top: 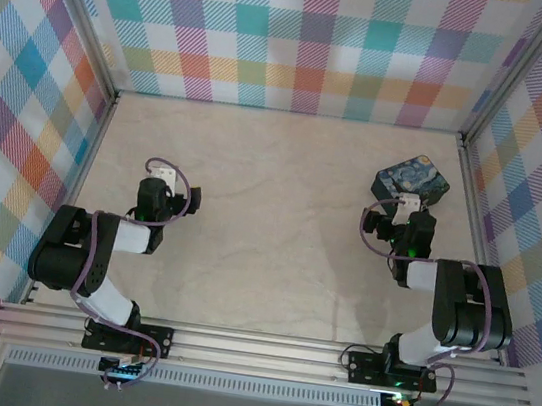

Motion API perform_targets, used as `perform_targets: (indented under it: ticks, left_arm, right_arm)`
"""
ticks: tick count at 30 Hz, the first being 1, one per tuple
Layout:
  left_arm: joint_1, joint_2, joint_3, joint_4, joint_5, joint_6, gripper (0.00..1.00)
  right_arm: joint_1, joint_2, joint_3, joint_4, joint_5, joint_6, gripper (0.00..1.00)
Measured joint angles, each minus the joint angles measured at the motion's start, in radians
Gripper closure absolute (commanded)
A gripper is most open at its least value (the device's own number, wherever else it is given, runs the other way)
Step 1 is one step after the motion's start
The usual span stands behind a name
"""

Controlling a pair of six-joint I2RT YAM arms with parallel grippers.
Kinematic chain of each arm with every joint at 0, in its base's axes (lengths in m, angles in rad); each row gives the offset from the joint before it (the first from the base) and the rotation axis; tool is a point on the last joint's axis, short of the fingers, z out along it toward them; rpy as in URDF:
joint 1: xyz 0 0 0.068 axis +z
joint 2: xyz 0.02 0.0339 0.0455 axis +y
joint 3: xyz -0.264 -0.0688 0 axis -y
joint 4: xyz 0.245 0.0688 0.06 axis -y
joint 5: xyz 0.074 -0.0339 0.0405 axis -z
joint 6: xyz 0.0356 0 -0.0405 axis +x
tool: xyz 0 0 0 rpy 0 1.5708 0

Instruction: Unlock a padlock with a key

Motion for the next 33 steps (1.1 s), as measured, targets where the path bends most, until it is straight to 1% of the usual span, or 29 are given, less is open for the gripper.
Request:
perform_targets:
  ticks: [28,29,31,33]
  left_arm:
    - [0.002,0.0,0.0,0.0,0.005,0.0,0.0]
    - [0.003,-0.001,0.005,-0.013,0.008,0.0,0.0]
    - [0.008,-0.016,0.041,-0.103,0.01,-0.001,0.0]
    - [0.013,-0.052,0.105,-0.216,0.035,0.004,0.0]
  right_arm:
    - [0.0,0.0,0.0,0.0,-0.008,0.0,0.0]
    - [0.0,0.0,0.002,-0.003,-0.008,0.0,0.0]
    - [0.0,-0.005,0.018,-0.043,-0.007,0.001,0.0]
    - [0.0,-0.032,0.047,-0.122,-0.007,0.001,0.0]
